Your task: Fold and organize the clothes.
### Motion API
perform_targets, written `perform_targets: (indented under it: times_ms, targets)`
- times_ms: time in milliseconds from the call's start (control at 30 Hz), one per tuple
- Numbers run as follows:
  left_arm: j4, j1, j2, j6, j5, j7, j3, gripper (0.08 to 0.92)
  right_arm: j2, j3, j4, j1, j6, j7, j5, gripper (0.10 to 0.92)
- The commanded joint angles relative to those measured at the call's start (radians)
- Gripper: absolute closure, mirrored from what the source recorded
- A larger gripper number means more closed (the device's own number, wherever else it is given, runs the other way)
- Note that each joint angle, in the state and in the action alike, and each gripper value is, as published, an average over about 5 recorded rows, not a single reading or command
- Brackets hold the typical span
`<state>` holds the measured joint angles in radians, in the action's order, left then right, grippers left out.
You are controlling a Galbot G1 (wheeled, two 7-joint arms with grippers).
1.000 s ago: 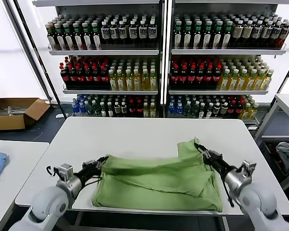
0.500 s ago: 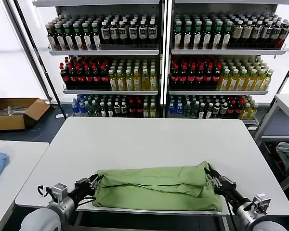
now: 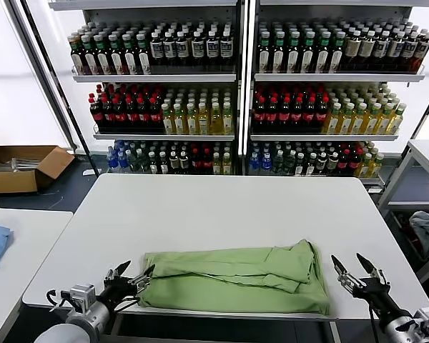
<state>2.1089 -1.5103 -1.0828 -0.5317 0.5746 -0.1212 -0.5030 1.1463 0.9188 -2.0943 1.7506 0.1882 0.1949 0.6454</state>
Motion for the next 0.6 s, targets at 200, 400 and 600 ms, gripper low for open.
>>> perform_targets:
  times_ms: [200, 400, 600]
  targets:
    - [-0.110, 0.064, -0.137, 0.014, -0.063, -0.179, 0.122, 0.178, 0.036, 0.050, -0.003, 0.043, -0.030, 0.013, -0.018, 0.203]
    - [-0.118, 0.047, -0.152, 0.038, -0.113, -0.195, 0.152, 0.207, 0.043, 0.051, -0.007, 0.046, -0.035, 0.014, -0.018, 0.203]
    - [-0.108, 0.013, -0.159, 0.063, -0.153, -0.192, 0.168, 0.372, 0.040, 0.050, -0.007, 0.035, -0.035, 0.013, -0.015, 0.203]
